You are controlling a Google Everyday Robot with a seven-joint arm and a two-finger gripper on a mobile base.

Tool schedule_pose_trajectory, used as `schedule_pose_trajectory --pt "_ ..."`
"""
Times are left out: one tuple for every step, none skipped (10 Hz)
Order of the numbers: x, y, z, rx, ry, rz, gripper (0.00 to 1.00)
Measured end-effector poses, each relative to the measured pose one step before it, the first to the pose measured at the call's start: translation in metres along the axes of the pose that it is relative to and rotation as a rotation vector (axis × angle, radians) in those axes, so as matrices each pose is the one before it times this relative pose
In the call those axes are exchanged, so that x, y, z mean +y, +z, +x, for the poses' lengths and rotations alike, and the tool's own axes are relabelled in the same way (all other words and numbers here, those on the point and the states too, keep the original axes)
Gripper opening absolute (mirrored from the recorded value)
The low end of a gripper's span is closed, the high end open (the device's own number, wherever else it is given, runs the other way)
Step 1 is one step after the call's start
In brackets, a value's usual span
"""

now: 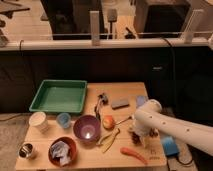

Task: Place grapes in table surface

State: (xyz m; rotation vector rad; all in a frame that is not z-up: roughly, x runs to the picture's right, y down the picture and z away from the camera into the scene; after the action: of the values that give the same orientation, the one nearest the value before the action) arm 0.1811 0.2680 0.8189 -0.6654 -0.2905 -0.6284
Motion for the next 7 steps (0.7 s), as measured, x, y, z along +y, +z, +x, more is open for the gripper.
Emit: schedule_pose_trajectory --pt "0.00001 -0.00002 0.0 -0.00013 0.00008 0.00009 0.8" --pt "-0.00024 -0.00276 0.00379 0.0036 0.00812 0.00468 0.8" --pt "-0.00121 -0.00666 0.01141 0.01726 0.01559 0.01225 0.8" --pt "-0.0017 -0.00647 0.01055 0.01423 0.01548 0.01428 0.78" --pt "-0.00096 -0.00565 0.0132 0.00895 0.00445 0.01428 0.69" --pt "0.00083 -0.0021 0.0042 0.00314 0.00062 0.0056 0.61" --pt "0.00117 -0.00162 0.00232 0.00224 0.00179 0.00429 0.5"
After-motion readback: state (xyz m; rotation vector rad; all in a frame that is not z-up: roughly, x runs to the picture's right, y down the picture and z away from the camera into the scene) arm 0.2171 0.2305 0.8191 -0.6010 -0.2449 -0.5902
